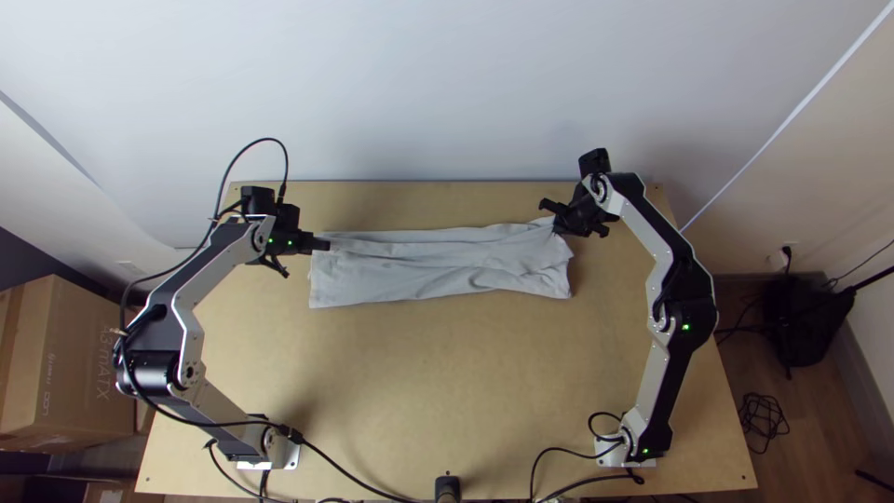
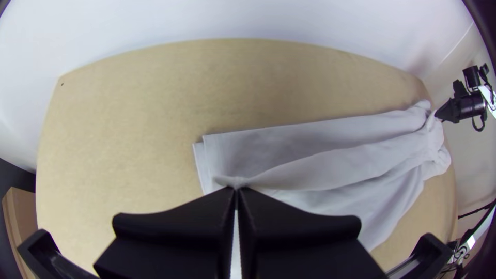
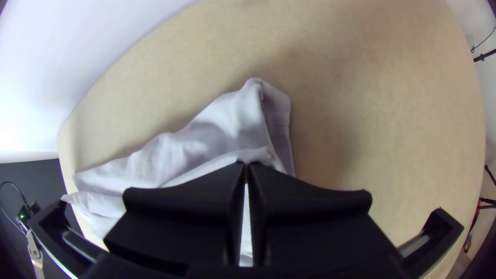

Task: Fold the t-shirt

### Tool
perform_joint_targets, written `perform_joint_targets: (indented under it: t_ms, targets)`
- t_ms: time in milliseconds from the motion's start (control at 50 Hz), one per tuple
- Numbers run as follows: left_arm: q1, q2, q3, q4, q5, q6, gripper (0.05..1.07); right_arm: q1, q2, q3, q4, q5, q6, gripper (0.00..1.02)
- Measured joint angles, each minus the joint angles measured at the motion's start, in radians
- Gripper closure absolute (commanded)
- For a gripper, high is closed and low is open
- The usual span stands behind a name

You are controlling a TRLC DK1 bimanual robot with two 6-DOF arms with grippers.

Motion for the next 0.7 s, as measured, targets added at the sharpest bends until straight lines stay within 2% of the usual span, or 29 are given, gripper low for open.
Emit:
perform_joint_targets:
  t_ms: [180, 220, 280, 340, 360, 400, 420, 440, 520, 600, 700]
  targets:
    - [-0.011, 0.053, -0.008, 0.097, -0.008, -0.027, 1.02, 0.000, 0.072, 0.016, 0.035, 0.000, 0.000, 1.00]
    - [-0.011, 0.056, -0.016, 0.118, -0.009, -0.033, 0.91, 0.000, 0.084, 0.016, 0.041, 0.000, 0.000, 0.99]
    - [-0.011, 0.056, -0.030, 0.139, -0.011, -0.043, 0.75, 0.000, 0.097, 0.016, 0.048, 0.000, 0.001, 0.90]
    - [-0.011, 0.056, -0.043, 0.148, -0.016, -0.049, 0.56, 0.000, 0.103, 0.016, 0.054, -0.001, 0.000, 0.68]
    - [-0.011, 0.056, -0.049, 0.150, -0.019, -0.050, 0.46, 0.000, 0.104, 0.016, 0.055, -0.001, 0.000, 0.51]
    - [-0.011, 0.058, -0.058, 0.150, -0.027, -0.052, 0.32, 0.000, 0.106, 0.016, 0.062, -0.001, 0.000, 0.24]
    - [-0.011, 0.059, -0.061, 0.150, -0.027, -0.052, 0.26, 0.000, 0.106, 0.016, 0.066, 0.000, 0.000, 0.12]
    - [-0.011, 0.061, -0.062, 0.148, -0.027, -0.052, 0.22, 0.000, 0.106, 0.016, 0.069, 0.000, 0.000, 0.07]
    - [-0.009, 0.064, -0.071, 0.147, -0.034, -0.052, 0.18, -0.003, 0.106, 0.016, 0.074, -0.003, 0.001, 0.06]
    - [0.000, 0.063, -0.085, 0.148, -0.034, -0.052, 0.18, -0.008, 0.099, 0.010, 0.093, -0.002, 0.001, 0.06]
    - [0.028, 0.056, -0.102, 0.146, -0.033, -0.065, 0.16, -0.024, 0.048, -0.063, 0.156, 0.034, 0.001, 0.06]
